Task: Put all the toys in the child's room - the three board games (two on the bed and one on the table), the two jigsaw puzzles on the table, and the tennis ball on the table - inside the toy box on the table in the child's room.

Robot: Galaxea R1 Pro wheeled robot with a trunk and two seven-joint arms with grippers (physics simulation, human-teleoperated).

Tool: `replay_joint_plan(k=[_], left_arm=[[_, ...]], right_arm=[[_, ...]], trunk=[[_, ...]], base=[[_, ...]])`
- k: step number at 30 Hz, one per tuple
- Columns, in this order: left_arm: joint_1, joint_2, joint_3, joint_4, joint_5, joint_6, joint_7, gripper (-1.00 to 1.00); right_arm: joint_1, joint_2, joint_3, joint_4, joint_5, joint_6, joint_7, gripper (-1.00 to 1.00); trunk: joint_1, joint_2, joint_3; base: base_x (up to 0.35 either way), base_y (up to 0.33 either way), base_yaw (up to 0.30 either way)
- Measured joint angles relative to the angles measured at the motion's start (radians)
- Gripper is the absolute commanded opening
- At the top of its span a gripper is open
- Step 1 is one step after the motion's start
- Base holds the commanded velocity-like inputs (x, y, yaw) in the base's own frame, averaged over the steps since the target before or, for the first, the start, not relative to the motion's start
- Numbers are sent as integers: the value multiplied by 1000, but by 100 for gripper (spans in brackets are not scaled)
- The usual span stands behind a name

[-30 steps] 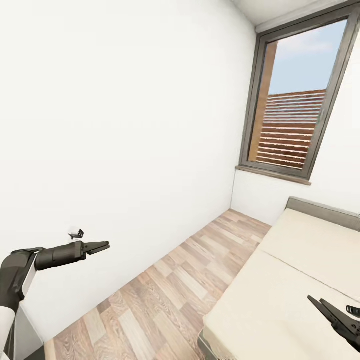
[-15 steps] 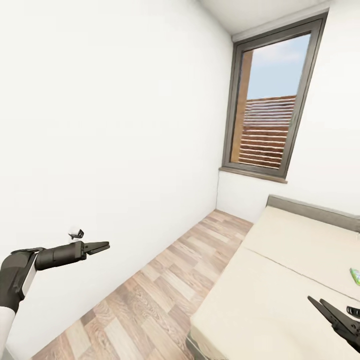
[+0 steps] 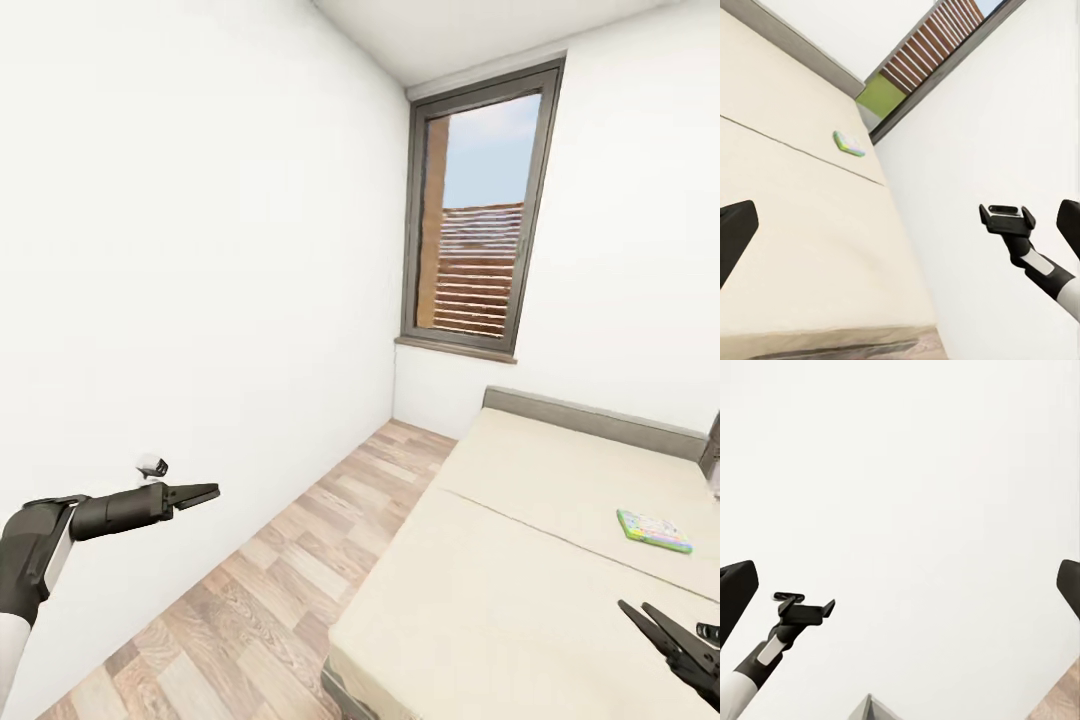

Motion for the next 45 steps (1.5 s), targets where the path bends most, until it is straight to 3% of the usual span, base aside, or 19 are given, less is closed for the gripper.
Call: replay_joint_plan(k=[10, 17, 26, 38, 45], left_arm=[[0, -8, 0, 0, -1, 1, 0, 100], [0, -22, 0, 0, -4, 1, 0, 100], [0, -33, 0, 0, -7, 1, 0, 100], [0, -55, -1, -1, -9, 2, 0, 100], [0, -68, -4, -1, -12, 2, 0, 100]], right_arm=[[0, 0, -11, 27, 0, 23, -1, 100], [0, 1, -68, 27, 3, 64, -48, 100], [-1, 3, -86, 1, 4, 86, -244, 100], [-1, 2, -81, -186, 28, 159, -412, 100], [0, 3, -25, -368, 82, 262, -655, 100]], trunk=[[0, 0, 12], [0, 0, 20], [0, 0, 28], [0, 0, 30], [0, 0, 30]], base=[[-188, -239, -208], [-84, -193, -208], [-14, -42, -131], [-2, -5, -16], [0, 0, -1]])
